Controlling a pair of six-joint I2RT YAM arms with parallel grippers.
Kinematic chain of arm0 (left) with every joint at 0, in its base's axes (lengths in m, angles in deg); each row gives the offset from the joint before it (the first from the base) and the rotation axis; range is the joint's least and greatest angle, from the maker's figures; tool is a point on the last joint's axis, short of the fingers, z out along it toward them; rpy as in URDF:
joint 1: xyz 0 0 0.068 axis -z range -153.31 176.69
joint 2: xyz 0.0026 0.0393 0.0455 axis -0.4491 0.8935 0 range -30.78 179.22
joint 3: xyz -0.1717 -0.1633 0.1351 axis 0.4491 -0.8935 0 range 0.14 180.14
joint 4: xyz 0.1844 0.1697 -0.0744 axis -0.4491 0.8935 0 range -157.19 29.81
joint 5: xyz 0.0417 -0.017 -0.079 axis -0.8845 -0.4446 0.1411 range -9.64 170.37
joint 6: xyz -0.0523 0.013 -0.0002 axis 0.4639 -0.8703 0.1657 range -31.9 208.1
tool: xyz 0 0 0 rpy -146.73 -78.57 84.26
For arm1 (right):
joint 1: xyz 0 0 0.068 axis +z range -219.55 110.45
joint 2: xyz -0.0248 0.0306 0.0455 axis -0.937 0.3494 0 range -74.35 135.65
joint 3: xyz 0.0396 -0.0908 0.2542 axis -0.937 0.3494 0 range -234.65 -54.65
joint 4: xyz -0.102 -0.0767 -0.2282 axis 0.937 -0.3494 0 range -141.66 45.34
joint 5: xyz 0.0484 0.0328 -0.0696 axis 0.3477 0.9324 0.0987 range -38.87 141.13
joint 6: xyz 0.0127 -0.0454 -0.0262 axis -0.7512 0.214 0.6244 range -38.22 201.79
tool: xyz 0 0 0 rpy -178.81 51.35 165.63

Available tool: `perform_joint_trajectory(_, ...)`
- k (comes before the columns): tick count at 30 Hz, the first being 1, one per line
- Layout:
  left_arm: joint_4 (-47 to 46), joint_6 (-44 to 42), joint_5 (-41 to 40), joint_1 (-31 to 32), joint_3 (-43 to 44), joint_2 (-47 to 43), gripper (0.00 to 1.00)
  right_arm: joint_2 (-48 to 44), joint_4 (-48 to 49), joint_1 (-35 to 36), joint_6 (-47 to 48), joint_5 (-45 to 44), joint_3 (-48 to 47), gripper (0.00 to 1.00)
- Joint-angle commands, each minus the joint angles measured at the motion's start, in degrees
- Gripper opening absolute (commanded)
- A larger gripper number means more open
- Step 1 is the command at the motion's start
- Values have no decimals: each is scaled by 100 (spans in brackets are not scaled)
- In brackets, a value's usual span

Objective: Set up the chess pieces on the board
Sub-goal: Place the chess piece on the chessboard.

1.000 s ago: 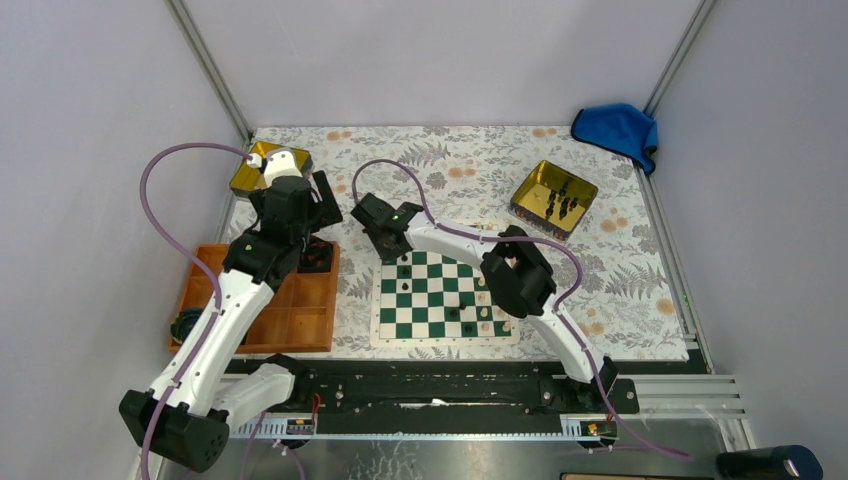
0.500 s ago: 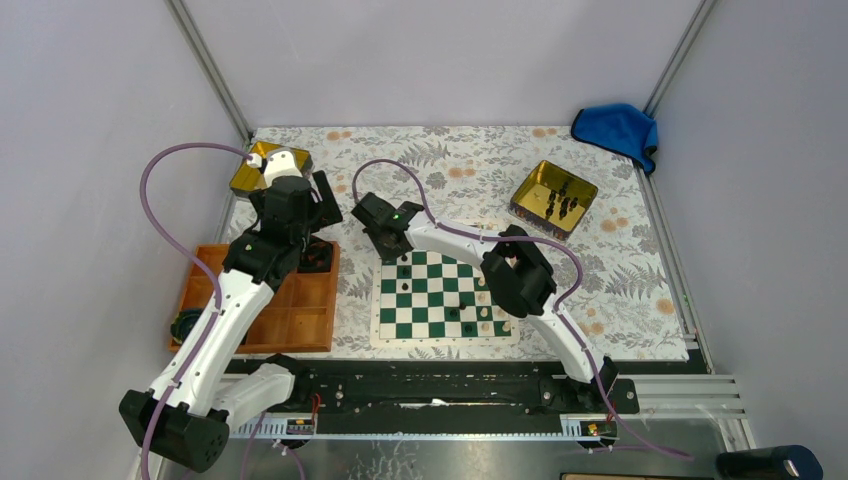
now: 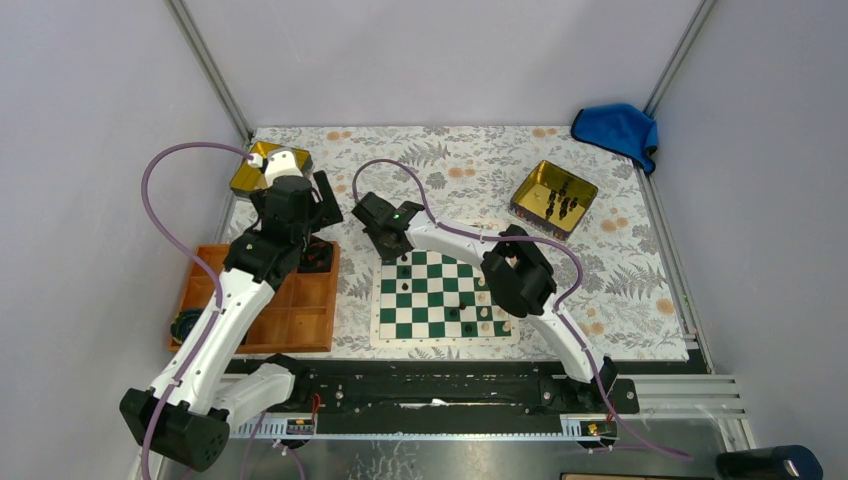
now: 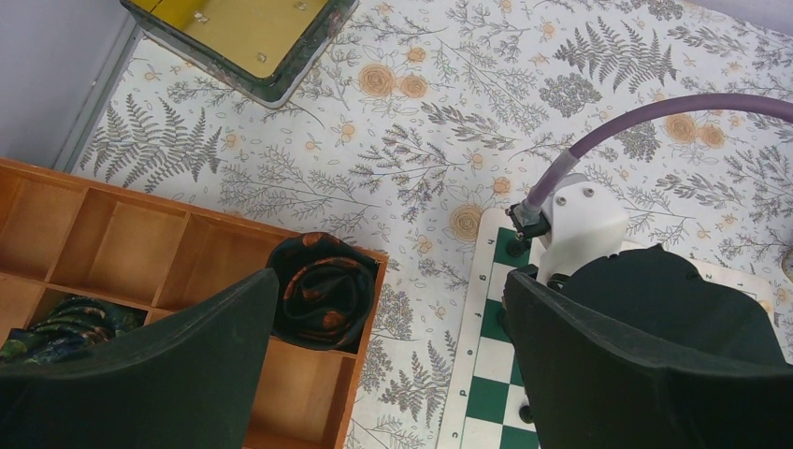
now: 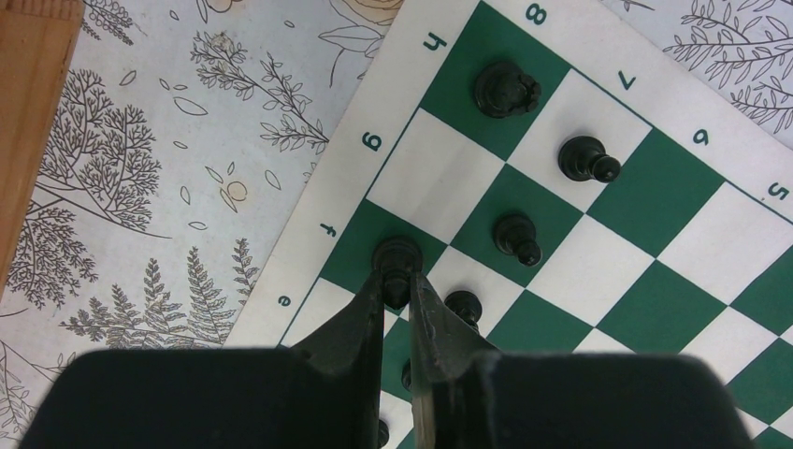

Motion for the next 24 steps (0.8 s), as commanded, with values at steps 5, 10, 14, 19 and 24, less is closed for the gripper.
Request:
perform_joint_trajectory(5,-166,-69,-58,-13,183,29,99,23,-43,15,83,252,-226,0)
perform_joint_trajectory(10,-164,-70,-72,-14,182,27,99,33,-47,27,90,267,-263,0)
perform_joint_trajectory(14,-169,-70,-85,-17,173,29,99,59,-69,43,99,277,-279,0)
perform_joint_trajectory(19,-168,-66,-71,-13,140,12,99,85,-81,46,101,279,-268,0)
perform_joint_trajectory(24,-170,-52,-75,-13,110,-5,99,104,-96,54,122,327,-220,13)
